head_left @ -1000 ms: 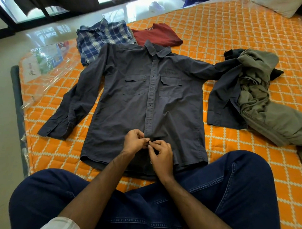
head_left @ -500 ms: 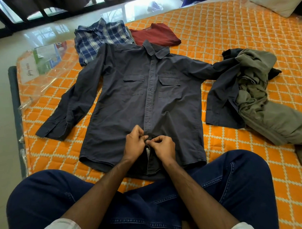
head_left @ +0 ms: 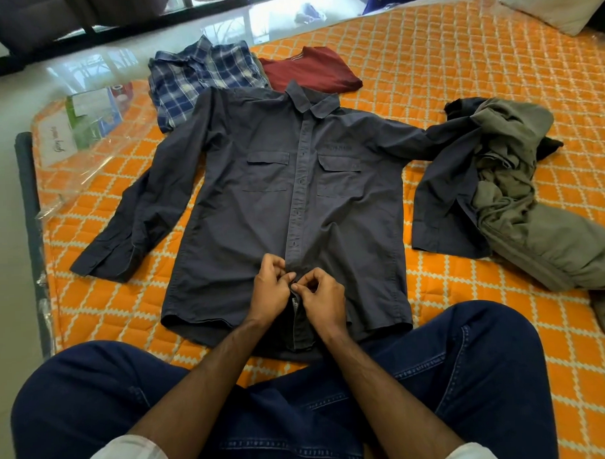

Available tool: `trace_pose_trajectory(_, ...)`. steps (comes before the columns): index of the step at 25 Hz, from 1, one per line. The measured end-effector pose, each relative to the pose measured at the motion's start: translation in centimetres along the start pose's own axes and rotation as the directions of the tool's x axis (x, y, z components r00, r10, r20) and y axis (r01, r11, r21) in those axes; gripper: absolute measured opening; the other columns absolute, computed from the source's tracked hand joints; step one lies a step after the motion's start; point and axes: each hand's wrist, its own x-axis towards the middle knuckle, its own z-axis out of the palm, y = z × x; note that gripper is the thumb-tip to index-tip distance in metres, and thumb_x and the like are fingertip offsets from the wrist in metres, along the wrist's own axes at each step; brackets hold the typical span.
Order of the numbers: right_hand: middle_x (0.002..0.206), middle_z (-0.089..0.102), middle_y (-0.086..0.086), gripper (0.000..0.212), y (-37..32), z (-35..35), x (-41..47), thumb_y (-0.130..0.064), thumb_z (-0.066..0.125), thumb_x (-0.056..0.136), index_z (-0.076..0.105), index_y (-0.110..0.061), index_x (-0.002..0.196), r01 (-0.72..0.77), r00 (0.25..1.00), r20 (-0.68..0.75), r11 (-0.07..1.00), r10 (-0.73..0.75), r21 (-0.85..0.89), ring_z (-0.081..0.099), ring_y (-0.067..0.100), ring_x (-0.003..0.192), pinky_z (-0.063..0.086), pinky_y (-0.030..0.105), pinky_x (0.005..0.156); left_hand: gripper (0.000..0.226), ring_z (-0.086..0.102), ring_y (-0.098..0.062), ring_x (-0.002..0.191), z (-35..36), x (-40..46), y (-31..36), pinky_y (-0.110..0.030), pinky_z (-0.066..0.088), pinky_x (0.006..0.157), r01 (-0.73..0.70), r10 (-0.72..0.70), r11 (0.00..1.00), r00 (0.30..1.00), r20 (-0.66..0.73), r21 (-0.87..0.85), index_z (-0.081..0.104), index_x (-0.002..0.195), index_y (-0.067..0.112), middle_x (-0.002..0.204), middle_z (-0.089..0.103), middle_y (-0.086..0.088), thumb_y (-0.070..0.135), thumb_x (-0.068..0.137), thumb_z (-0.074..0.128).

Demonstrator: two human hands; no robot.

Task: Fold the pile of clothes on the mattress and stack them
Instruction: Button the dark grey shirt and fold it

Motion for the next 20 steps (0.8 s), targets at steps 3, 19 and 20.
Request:
trace_pose_trajectory(3,0.078,0.069,-0.008,0.012,-0.1,-0.1,0.3,-0.024,0.079,0.086,0.068,-0.019,0.084,-0.036,0.999,0.014,0.999,0.036,0.019,0.065,0.003,0.073,0.054,0.025,0.066,0.024,0.048,-0.006,0.063,0.2,-0.1,-0.3,-0.026,0.046,0.066,-0.013,0.014,0.998,1.0,0.014,-0.063,0.042,0.101,0.012,0.073,0.048,0.0,-0.005,0.094,0.057)
trace_pose_trajectory(19,0.08,0.073,0.006,0.027,0.5,-2.4,1.2,-0.019,0.085,0.081,0.065,-0.009,0.095,-0.167,0.964,0.241,0.958,0.108,0.235,0.071,0.008,0.068,0.059,0.026,0.071,0.029,0.054,-0.01,0.067,-0.5,-0.7,1.0,-0.026,0.048,0.066,-0.19,0.194,0.981,0.97,0.146,-0.04,0.041,0.107,0.018,0.076,0.052,-0.005,-0.003,0.095,0.057)
trace_pose_trajectory(20,0.078,0.071,0.004,0.024,0.2,-2.8,1.5,-0.011,0.082,0.082,0.063,-0.01,0.095,-0.149,0.958,0.267,0.975,0.102,0.162,0.07,0.005,0.065,0.06,0.027,0.071,0.032,0.053,-0.009,0.067,-0.7,-0.4,0.8,-0.027,0.048,0.067,-0.171,0.178,0.984,0.969,0.172,-0.051,0.042,0.11,0.02,0.075,0.052,-0.004,-0.001,0.095,0.059)
